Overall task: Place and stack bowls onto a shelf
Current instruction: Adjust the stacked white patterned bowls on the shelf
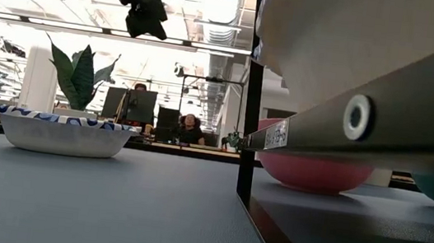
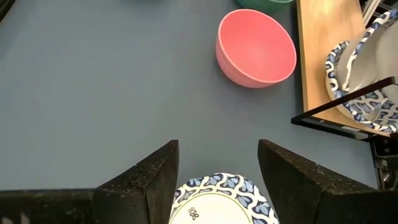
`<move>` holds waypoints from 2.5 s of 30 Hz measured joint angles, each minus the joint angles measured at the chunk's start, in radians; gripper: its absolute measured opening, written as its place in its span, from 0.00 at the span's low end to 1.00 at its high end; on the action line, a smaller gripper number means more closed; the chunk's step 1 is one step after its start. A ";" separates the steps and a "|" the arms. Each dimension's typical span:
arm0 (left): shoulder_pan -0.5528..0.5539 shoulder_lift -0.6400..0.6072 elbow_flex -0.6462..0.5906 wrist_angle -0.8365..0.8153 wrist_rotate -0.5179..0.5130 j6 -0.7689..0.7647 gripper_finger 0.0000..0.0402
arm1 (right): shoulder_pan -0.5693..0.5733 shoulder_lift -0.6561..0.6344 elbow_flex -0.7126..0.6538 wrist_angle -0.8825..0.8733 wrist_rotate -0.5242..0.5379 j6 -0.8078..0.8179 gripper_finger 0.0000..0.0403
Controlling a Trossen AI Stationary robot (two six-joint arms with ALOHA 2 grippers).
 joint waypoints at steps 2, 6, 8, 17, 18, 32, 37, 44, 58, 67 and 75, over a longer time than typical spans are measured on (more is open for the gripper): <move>0.000 0.000 0.000 0.000 0.000 0.006 0.51 | 0.000 0.002 0.000 0.006 0.021 0.000 0.07; 0.000 0.000 0.000 0.005 0.000 0.006 0.51 | 0.000 -0.016 0.000 -0.006 0.050 0.041 0.07; 0.000 0.000 0.000 0.011 0.000 0.006 0.51 | 0.001 -0.031 0.000 -0.015 0.068 0.052 0.07; 0.000 0.000 0.000 0.014 0.000 0.006 0.51 | 0.011 -0.086 0.000 -0.002 0.151 0.057 0.07; 0.000 0.000 0.000 0.014 0.000 0.006 0.51 | 0.011 -0.089 0.000 0.005 0.154 0.051 0.07; -0.018 -0.016 -0.116 0.218 0.159 -0.157 0.51 | 0.006 -0.093 0.000 0.076 0.161 -0.013 0.07; -0.104 -0.041 -0.289 0.433 0.178 -0.342 0.51 | 0.006 -0.093 0.000 0.074 0.160 -0.016 0.07; -0.287 -0.089 -0.444 0.730 0.142 -0.615 0.51 | 0.001 -0.093 0.000 0.072 0.157 -0.035 0.07; -0.743 -0.010 -0.454 0.939 -0.310 -0.762 0.51 | 0.000 -0.093 0.000 0.106 0.120 -0.080 0.07; -0.865 0.192 -0.454 1.167 -0.469 -0.890 0.51 | -0.010 -0.092 0.000 0.108 0.104 -0.191 0.06; -0.920 0.405 -0.454 1.462 -0.497 -1.019 0.51 | -0.010 -0.092 -0.001 0.113 0.068 -0.252 0.06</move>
